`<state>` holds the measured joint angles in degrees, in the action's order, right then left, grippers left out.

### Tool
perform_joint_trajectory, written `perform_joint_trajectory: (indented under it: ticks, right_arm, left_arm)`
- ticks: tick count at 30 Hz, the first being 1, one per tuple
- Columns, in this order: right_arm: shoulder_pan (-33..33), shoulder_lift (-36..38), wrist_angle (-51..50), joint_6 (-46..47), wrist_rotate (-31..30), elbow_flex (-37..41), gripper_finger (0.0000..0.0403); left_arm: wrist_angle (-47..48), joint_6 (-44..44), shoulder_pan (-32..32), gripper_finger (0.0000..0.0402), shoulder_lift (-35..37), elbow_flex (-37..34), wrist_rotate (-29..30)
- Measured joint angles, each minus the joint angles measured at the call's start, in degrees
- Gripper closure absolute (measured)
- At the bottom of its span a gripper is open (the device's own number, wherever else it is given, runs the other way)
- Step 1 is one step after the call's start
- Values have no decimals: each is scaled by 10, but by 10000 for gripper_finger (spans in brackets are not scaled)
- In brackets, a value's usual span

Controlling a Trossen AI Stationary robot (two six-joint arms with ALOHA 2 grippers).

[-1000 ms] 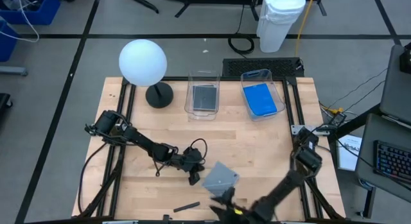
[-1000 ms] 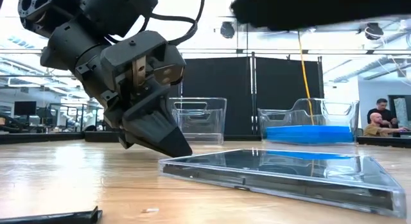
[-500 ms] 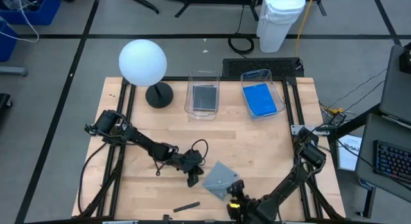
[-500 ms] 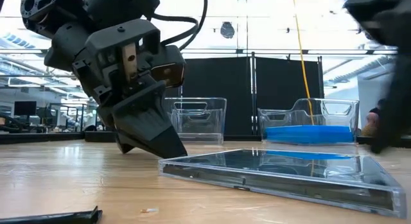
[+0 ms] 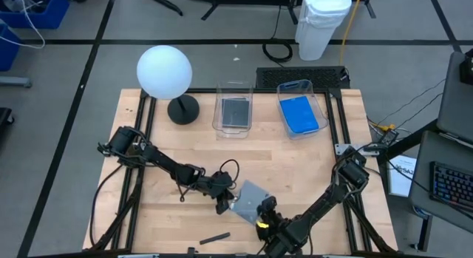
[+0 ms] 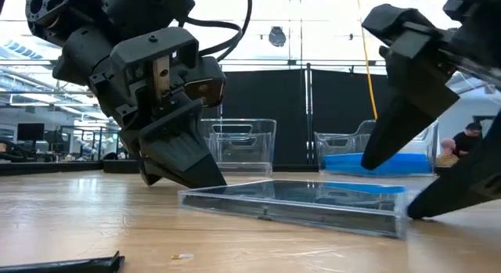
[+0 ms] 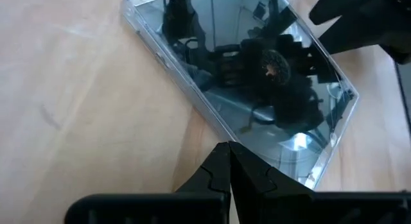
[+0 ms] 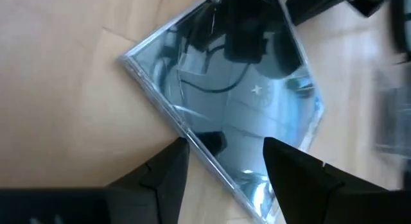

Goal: Pick & place jewel cases by type
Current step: Put the black CD case into the left transparent bin

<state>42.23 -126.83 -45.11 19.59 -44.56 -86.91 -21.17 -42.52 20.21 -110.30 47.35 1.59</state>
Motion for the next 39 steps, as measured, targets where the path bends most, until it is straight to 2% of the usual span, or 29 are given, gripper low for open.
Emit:
perform_joint_trajectory:
  ticks: [3,12,19,22,30,34,37,39]
  right_arm:
    - [0,9,7,-25,-50,1,215]
    - [4,70,43,-43,-87,1,226]
    - [5,78,92,-84,-95,0,227]
    - [-1,76,92,-91,-71,1,227]
    - [-21,78,144,-155,-58,1,227]
    - [-47,74,177,-210,-96,3,227]
    - [-57,75,188,-206,-91,3,227]
    - [-65,75,186,-200,-62,2,227]
  left_arm:
    - [2,0,0,394,1,0,4]
    - [7,3,0,394,1,0,6]
    - [7,3,1,394,1,0,8]
    - [7,3,1,394,1,0,8]
    - [5,4,0,394,0,0,8]
    - [0,9,1,394,-3,1,7]
    - [1,10,0,394,-2,1,8]
    - [-2,13,1,394,-3,1,4]
